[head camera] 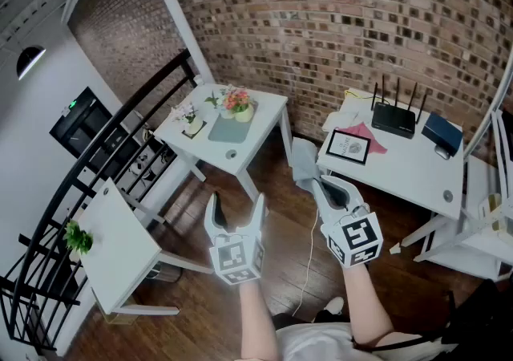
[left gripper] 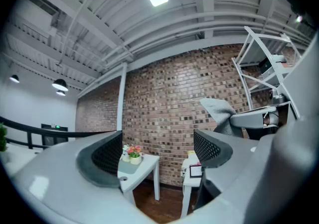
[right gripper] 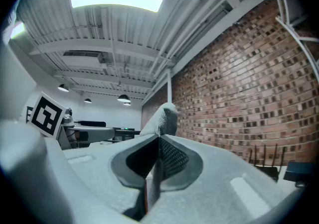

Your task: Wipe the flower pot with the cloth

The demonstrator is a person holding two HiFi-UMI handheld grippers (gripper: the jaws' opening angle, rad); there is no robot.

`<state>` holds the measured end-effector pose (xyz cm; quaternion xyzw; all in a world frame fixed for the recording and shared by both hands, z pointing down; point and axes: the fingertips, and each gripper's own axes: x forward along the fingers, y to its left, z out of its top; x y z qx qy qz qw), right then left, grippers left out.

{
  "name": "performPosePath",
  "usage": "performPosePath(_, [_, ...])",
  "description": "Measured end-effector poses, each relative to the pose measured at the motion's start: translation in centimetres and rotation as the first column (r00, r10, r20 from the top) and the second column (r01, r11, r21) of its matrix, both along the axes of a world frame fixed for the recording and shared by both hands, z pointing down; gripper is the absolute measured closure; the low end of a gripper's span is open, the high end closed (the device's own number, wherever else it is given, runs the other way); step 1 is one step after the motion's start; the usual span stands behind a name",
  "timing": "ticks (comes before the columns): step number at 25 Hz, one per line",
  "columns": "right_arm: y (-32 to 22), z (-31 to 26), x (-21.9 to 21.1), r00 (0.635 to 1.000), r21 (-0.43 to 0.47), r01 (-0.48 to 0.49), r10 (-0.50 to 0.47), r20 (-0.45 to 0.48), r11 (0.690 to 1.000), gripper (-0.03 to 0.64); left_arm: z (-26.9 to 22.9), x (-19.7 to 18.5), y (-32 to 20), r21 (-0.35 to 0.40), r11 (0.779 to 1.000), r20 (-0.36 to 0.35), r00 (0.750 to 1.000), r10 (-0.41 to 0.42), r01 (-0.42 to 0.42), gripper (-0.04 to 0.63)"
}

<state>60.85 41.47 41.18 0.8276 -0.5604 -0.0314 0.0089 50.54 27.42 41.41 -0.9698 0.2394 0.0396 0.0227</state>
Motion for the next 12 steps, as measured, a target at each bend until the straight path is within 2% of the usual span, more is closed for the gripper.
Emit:
performPosePath(8, [-12.4, -2.1, -14.2, 0.986, 0.002, 0.166, -0.166, 0.007, 0.986, 0.62, -2.6, -14.7, -9.8, 0.005, 0.993, -0.033, 0.993, -0.115, 0.115, 0.13])
performPosePath(12, [-18.1, -2.3, -21.9, 0.963, 0.004, 0.27, -0.27, 0.024, 0.963, 0.62, -2.8, -23.1, -15.0, 0.002, 0.98, -0.034, 0.979, -0.201, 0.201, 0.133])
